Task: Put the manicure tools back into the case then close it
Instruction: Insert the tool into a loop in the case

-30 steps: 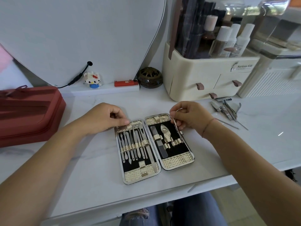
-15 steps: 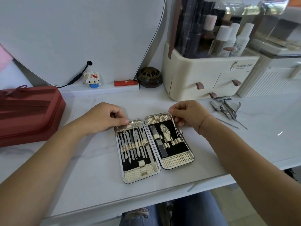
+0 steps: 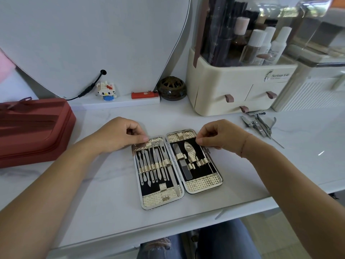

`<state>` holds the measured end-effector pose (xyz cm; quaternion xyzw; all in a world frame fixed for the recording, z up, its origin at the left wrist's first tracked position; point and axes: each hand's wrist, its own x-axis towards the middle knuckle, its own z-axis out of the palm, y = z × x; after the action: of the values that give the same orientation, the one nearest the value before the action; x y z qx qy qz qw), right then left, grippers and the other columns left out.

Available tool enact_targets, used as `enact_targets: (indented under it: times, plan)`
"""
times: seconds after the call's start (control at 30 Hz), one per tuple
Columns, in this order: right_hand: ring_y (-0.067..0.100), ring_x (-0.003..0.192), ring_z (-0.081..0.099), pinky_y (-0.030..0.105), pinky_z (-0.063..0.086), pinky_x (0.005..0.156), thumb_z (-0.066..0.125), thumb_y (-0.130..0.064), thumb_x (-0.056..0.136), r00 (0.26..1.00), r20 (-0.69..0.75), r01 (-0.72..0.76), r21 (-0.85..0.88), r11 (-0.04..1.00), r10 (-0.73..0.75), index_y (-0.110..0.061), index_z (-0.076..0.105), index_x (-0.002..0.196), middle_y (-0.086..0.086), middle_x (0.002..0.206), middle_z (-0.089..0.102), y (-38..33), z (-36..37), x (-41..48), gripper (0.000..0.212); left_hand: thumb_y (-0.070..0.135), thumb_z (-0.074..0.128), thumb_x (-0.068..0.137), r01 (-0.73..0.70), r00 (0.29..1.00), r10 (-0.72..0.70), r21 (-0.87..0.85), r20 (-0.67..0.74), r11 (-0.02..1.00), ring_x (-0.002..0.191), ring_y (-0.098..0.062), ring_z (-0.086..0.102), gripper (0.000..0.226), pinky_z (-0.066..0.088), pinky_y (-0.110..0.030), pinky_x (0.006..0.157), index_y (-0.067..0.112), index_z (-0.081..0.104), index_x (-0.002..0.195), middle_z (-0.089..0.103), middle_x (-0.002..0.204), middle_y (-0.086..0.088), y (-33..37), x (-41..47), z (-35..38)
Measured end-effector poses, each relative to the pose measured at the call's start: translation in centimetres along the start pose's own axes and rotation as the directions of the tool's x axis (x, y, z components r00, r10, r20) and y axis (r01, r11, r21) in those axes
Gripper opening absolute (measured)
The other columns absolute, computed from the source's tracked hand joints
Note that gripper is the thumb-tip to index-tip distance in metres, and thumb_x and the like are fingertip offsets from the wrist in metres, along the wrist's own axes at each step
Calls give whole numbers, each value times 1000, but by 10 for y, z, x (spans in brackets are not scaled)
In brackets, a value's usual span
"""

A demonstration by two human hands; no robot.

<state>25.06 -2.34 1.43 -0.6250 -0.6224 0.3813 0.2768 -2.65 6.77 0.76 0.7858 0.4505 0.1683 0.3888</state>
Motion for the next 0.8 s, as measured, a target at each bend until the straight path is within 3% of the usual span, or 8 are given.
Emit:
enact_targets:
  times: [0.17,0.3,0.4,0.53,0.7,0.8]
  plan:
    - [0,52,50,13,42,52,72,-6,76,998,-58,41,41,998,-39,-14,70,81,-11,56,59,7,2,-3,9,29,77,75,6,1000,-6,8,6,1000,56,-7,50,11,40,-24,56,19,74,71,70,67,-3,0,0,0]
    - [-8,61,57,4,43,64,72,-9,77,932,-356,48,-59,997,-66,-19,68,79,-6,73,65,24,-18,-15,11,28,77,75,0,1000,0,12,4,1000,55,-4,50,10,40,-21,57,20,74,70,70,67,1,0,0,0]
    - [-3,59,54,4,39,58,74,-13,75,848,-529,-121,-262,958,-38,-18,67,75,-8,66,60,38,-51,-34,9,29,78,74,-4,1000,4,21,-1,1000,58,-4,52,10,42,-22,61,21,74,71,70,68,1,-1,1,0]
    - [7,62,48,18,34,56,76,-20,73,846,-523,-356,-412,839,101,-16,68,73,-4,64,56,52,-78,-49,8,30,78,74,-4,1000,4,27,-2,1000,62,-11,54,11,43,-28,64,20,74,70,71,73,-4,-2,1,0]
    - [17,65,55,26,36,57,71,-22,77,877,-441,-411,-478,776,192,-18,65,63,1,66,62,50,-80,-47,15,28,78,74,0,1000,1,34,-13,999,55,-4,50,9,41,-23,60,21,74,70,70,69,-2,-1,0,1]
    - [28,71,61,29,42,60,63,-25,83,896,-370,-430,-584,689,245,-3,70,73,14,74,69,44,-81,-44,25,28,77,75,-3,1000,3,30,-11,1000,58,-6,51,9,41,-24,60,21,74,70,71,71,-5,-1,0,1]
